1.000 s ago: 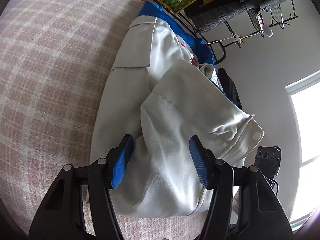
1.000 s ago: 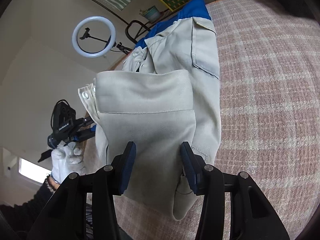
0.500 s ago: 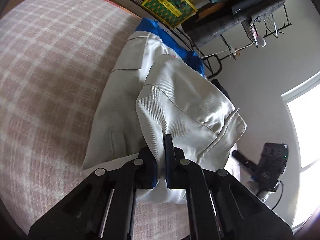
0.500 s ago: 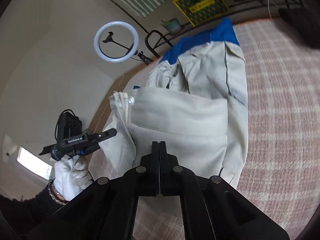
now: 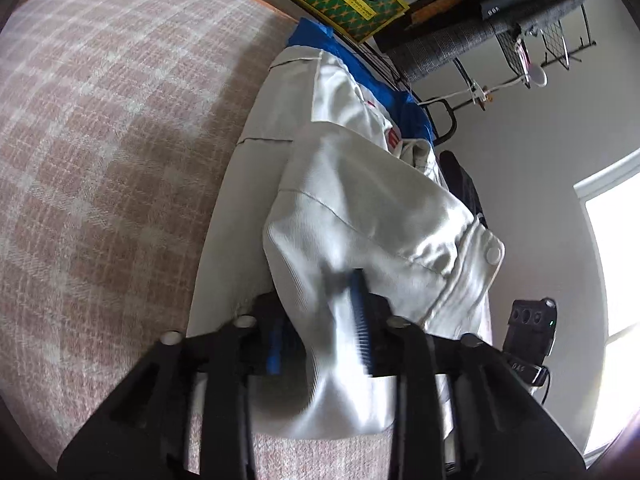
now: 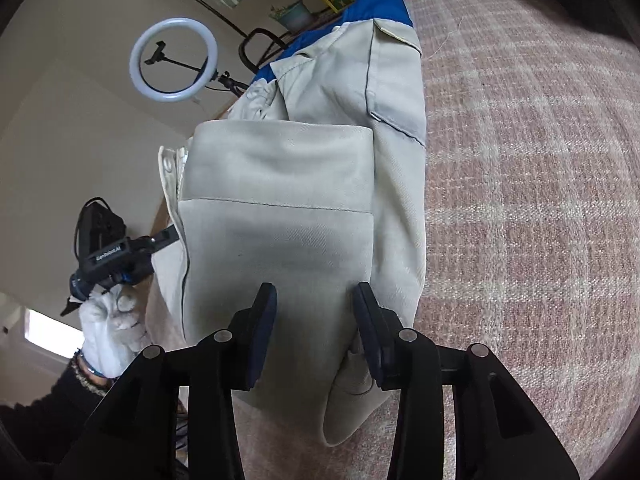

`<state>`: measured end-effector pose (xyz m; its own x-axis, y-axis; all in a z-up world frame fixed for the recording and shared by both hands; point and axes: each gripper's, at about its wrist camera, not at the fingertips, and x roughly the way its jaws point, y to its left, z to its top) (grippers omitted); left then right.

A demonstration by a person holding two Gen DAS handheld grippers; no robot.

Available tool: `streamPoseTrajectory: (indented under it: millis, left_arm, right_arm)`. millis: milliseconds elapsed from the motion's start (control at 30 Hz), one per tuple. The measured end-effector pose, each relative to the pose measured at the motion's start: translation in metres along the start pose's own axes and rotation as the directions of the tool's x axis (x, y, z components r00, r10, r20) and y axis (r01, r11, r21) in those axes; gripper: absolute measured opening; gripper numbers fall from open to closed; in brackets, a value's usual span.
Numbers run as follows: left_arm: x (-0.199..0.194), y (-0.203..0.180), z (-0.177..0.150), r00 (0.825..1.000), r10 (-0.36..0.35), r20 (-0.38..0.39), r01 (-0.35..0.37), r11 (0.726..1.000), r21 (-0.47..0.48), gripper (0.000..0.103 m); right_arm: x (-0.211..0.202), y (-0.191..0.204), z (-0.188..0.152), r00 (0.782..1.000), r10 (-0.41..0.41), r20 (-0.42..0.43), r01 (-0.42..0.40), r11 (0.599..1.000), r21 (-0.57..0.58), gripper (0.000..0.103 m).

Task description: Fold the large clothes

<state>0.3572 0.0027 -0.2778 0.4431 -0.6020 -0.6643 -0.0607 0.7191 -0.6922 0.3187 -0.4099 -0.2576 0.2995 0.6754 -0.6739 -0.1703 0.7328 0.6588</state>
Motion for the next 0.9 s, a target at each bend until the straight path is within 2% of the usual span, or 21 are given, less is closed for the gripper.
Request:
streamPoseTrajectory:
  millis: [100, 233, 300, 333, 367, 400, 433, 533, 567, 633, 700, 733, 800, 867, 900]
  left_arm:
    - [0.008, 0.006, 0.003, 0.999, -0.042, -0.023, 0.041, 0.998, -0.042, 0.032]
    - [0.020, 0.002, 0.002, 0.998, -0.051, -0.048, 0.050, 0.999, -0.020, 0.031]
    - [0.022, -0.001, 0.000, 0.998, -0.036, -0.049, 0.036, 0.999, -0.009, 0.023]
    - [0.022, -0.001, 0.000, 0.998, -0.031, -0.049, 0.031, 0.999, -0.007, 0.022]
    - [0.022, -0.001, 0.000, 0.998, -0.029, -0.048, 0.029, 1.000, -0.007, 0.018]
    - [0.020, -0.001, 0.001, 0.999, -0.028, -0.046, 0.028, 1.000, -0.004, 0.017]
    - [0.018, -0.002, 0.000, 0.999, -0.025, -0.044, 0.025, 1.000, 0.004, 0.016]
    - [0.017, -0.004, -0.002, 0.999, -0.020, -0.041, 0.021, 1.000, 0.013, 0.015]
    - [0.017, -0.004, -0.002, 0.999, -0.020, -0.041, 0.020, 1.000, 0.012, 0.015]
    - [0.017, -0.004, -0.002, 0.999, -0.021, -0.042, 0.021, 1.000, 0.009, 0.015]
    - [0.019, -0.004, -0.001, 0.999, -0.024, -0.043, 0.024, 1.000, 0.001, 0.015]
    - [0.020, -0.003, -0.001, 0.999, -0.027, -0.044, 0.026, 1.000, -0.006, 0.015]
    - [0.020, -0.001, -0.001, 0.999, -0.027, -0.044, 0.026, 1.000, -0.017, 0.015]
    - [0.018, -0.002, -0.002, 0.999, -0.024, -0.042, 0.024, 1.000, -0.013, 0.015]
    - [0.017, -0.001, -0.003, 0.999, -0.023, -0.041, 0.023, 1.000, -0.008, 0.015]
  right_arm:
    - [-0.005, -0.012, 0.000, 1.000, 0.029, -0.012, -0.028, 0.999, 0.025, 0.041]
    - [-0.002, -0.021, -0.001, 0.995, 0.103, -0.011, -0.103, 0.993, 0.057, 0.049]
    - [-0.001, -0.024, 0.000, 0.991, 0.134, 0.001, -0.133, 0.987, 0.085, 0.049]
    - [0.000, -0.025, 0.000, 0.988, 0.155, 0.010, -0.155, 0.983, 0.098, 0.047]
    - [-0.002, -0.029, 0.000, 0.986, 0.168, 0.017, -0.169, 0.980, 0.102, 0.035]
    - [-0.003, -0.030, -0.001, 0.984, 0.175, 0.021, -0.176, 0.979, 0.105, 0.030]
    - [-0.005, -0.033, -0.004, 0.983, 0.185, 0.018, -0.186, 0.977, 0.104, 0.028]
    - [-0.012, -0.039, -0.006, 0.988, 0.150, 0.032, -0.152, 0.984, 0.092, 0.028]
    - [-0.012, -0.043, -0.005, 0.989, 0.145, 0.035, -0.148, 0.983, 0.106, 0.031]
    - [-0.009, -0.050, -0.003, 0.985, 0.170, 0.024, -0.172, 0.977, 0.129, 0.032]
    - [-0.006, -0.047, -0.001, 0.984, 0.179, 0.026, -0.181, 0.976, 0.122, 0.038]
    - [-0.004, -0.043, 0.002, 0.980, 0.198, 0.032, -0.200, 0.973, 0.112, 0.043]
    - [0.004, -0.035, 0.005, 0.971, 0.236, 0.035, -0.239, 0.964, 0.116, 0.043]
    - [0.006, -0.029, 0.004, 0.949, 0.311, 0.047, -0.315, 0.940, 0.130, 0.035]
    - [0.004, -0.027, 0.004, 0.946, 0.321, 0.051, -0.325, 0.938, 0.118, 0.034]
